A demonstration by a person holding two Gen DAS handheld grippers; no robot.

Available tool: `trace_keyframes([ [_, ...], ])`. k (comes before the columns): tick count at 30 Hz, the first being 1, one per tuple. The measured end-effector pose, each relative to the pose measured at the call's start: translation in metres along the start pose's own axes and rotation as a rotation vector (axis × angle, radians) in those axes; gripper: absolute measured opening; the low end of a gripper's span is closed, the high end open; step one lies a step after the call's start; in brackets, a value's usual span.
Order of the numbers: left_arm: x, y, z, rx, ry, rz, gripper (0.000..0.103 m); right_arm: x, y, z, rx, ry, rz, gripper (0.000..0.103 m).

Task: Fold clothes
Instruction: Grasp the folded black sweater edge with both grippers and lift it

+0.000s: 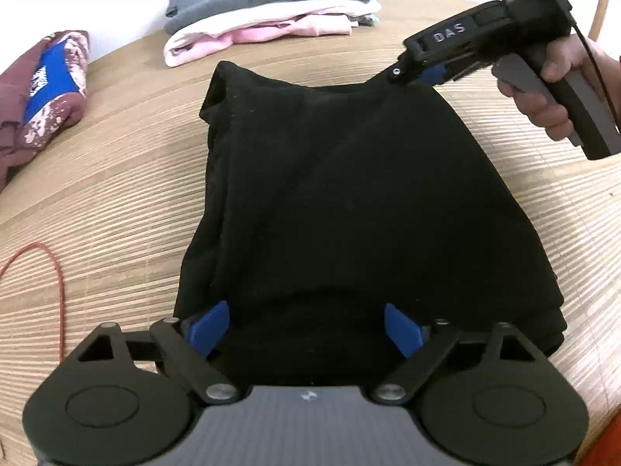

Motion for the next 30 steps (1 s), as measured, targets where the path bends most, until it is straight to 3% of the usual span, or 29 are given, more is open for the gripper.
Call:
trace_keyframes([
  [3,0.003,0.000,-0.003,0.024,0.037,0.015,0.091,0.011,-0.006,-0.009,0.018,-0.027,-0.012,0.065],
  [8,0.001,0.004,-0.011,0.072,0.133,0.027,0.092,0.030,-0.027,-0.013,0.076,0.097,0.011,0.035],
  [11,-0.007,0.009,-0.012,0.107,0.231,0.034,0.093,0.050,-0.056,-0.011,0.114,0.214,0.067,0.031],
  [13,-0.018,0.019,-0.012,0.099,0.308,0.034,0.103,0.067,-0.078,-0.010,0.139,0.292,0.110,0.030],
  [14,-0.023,0.024,-0.012,0.099,0.341,0.032,0.103,0.080,-0.091,-0.011,0.165,0.323,0.123,0.030],
  [16,-0.036,0.034,-0.010,0.149,0.392,0.027,0.103,0.107,-0.110,-0.014,0.218,0.367,0.132,0.030],
  [20,-0.066,0.049,-0.001,0.181,0.489,0.037,0.103,0.167,-0.141,-0.032,0.270,0.447,0.120,0.030],
  [23,-0.076,0.054,-0.012,0.231,0.368,-0.066,0.099,0.196,-0.158,-0.043,0.203,0.519,0.159,0.037],
  [25,-0.073,0.036,-0.033,0.339,0.196,-0.059,0.098,0.200,-0.179,-0.036,0.174,0.556,0.246,0.043],
  [27,-0.065,0.019,-0.058,0.434,0.008,-0.030,0.101,0.197,-0.201,-0.026,0.201,0.551,0.326,0.062],
  [28,-0.061,0.013,-0.070,0.463,-0.082,-0.016,0.103,0.194,-0.211,-0.021,0.226,0.534,0.355,0.077],
  [29,-0.056,0.011,-0.081,0.458,-0.162,-0.011,0.103,0.190,-0.216,-0.017,0.254,0.505,0.360,0.085],
  [30,-0.051,0.015,-0.089,0.439,-0.236,-0.027,0.103,0.185,-0.218,-0.015,0.270,0.474,0.354,0.085],
])
Point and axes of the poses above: each gripper's, at about its wrist camera, not at the fingertips, and y roughly the way its jaws point, z to its right, x to its underside, the point moved 7 cm from there along y, roughly the way its jaws point, and after that the axes turned 3 degrees about z, right-handed, at the moved point
